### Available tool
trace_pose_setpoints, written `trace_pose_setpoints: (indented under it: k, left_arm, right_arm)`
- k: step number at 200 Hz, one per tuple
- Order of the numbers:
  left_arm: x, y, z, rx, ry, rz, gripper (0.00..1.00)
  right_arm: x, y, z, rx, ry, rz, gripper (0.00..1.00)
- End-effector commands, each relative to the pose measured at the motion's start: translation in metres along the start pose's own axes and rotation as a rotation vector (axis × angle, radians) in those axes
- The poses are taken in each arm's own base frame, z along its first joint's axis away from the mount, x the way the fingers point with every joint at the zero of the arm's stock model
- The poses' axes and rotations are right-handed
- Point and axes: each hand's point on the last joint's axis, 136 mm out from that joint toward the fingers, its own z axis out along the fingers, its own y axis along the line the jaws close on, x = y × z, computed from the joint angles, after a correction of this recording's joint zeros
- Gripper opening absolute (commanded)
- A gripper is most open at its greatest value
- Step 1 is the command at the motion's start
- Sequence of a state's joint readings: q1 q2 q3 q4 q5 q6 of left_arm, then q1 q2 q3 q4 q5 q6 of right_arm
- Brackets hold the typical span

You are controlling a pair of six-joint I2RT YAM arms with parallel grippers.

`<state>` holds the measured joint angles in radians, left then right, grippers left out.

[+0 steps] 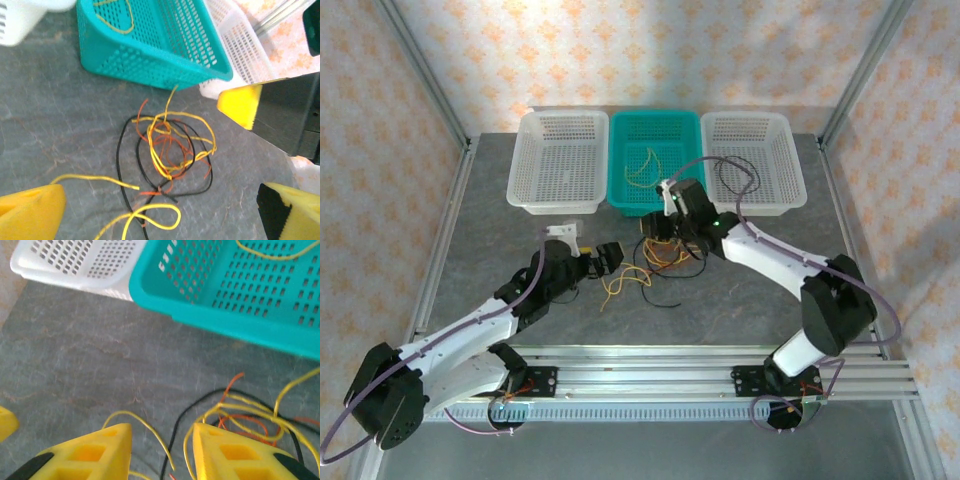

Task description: Untangle the cables

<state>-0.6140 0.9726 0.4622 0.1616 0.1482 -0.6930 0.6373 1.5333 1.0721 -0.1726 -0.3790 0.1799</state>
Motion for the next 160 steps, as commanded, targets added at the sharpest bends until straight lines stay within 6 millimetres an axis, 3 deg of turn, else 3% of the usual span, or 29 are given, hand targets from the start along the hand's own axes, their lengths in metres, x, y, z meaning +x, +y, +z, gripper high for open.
trace_pose_setpoints:
  k: [1, 34, 74, 110, 160]
  left_arm:
    - [0.017, 0.002, -0.001, 0.002, 0.027, -0.047, 0.99]
    - [0.034, 0.000, 0.003, 0.021, 0.050, -0.082, 0.99]
    - [0.051, -0.005, 0.009, 0.043, 0.079, -0.098, 0.99]
    - [0.061, -0.001, 0.013, 0.058, 0.093, -0.149, 0.99]
    - [0.059, 0.001, 0.013, 0.078, 0.075, -0.177, 0.99]
  right_arm:
    - [0.021, 0.002, -0.012, -0.005, 0.043, 0.001, 0.41]
    - [0.048, -0.002, -0.010, -0.006, 0.112, 0.025, 0.49]
    - [0.079, 0.012, -0.002, -0.052, 0.183, -0.017, 0.56]
    - [0.097, 0.015, 0.004, -0.086, 0.239, -0.027, 0.55]
    - [0.110, 0.010, 0.014, -0.079, 0.284, -0.037, 0.48]
